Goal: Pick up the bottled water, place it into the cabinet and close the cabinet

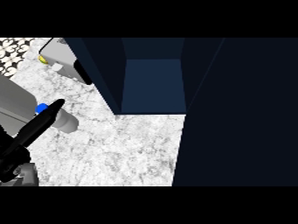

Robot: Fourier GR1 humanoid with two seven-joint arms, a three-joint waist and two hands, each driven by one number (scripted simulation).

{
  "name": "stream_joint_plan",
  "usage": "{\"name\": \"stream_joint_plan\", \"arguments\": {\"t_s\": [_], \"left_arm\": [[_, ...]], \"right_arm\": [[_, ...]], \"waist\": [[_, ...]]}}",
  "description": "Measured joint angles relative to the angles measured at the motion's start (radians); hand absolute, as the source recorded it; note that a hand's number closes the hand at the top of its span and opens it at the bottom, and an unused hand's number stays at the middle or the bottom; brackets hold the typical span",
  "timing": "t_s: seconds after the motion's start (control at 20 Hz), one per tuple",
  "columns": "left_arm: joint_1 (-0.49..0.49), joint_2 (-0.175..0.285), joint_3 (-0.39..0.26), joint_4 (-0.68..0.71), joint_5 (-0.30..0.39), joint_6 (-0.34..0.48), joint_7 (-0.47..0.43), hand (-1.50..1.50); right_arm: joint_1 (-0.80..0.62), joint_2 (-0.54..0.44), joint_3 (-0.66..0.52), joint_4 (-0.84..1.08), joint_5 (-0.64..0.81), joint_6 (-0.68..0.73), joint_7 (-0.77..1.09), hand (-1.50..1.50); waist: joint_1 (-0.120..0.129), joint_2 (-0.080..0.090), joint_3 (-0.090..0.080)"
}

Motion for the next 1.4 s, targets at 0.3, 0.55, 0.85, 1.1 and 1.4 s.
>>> {"name": "stream_joint_plan", "arguments": {"t_s": [0.3,0.55,0.85,1.1,1.4], "left_arm": [[0.0,-0.034,0.037,0.138,0.177,-0.022,-0.218,-1.5],[-0.013,-0.064,0.105,0.263,0.319,-0.096,-0.414,-1.5],[-0.059,-0.092,0.15,0.404,0.421,-0.151,-0.57,-1.5],[-0.11,-0.103,0.194,0.551,0.518,-0.187,-0.714,-1.5],[-0.166,-0.106,0.262,0.748,0.634,-0.252,-0.892,-1.5]], "right_arm": [[-0.031,-0.01,0.01,-0.002,0.004,-0.028,0.025,-1.5],[-0.04,-0.019,0.015,0.004,0.005,-0.048,0.016,-1.5],[-0.035,-0.037,0.056,0.003,0.017,-0.081,0.018,-1.5],[-0.024,-0.062,0.059,0.005,0.019,-0.095,-0.006,-1.5],[-0.043,-0.07,0.072,0.006,0.022,-0.116,0.003,-1.5]], "waist": [[0.0,0.0,0.0],[0.0,0.0,0.0],[-0.002,0.0,0.0],[-0.004,0.0,0.001],[-0.004,0.001,0.0]]}}
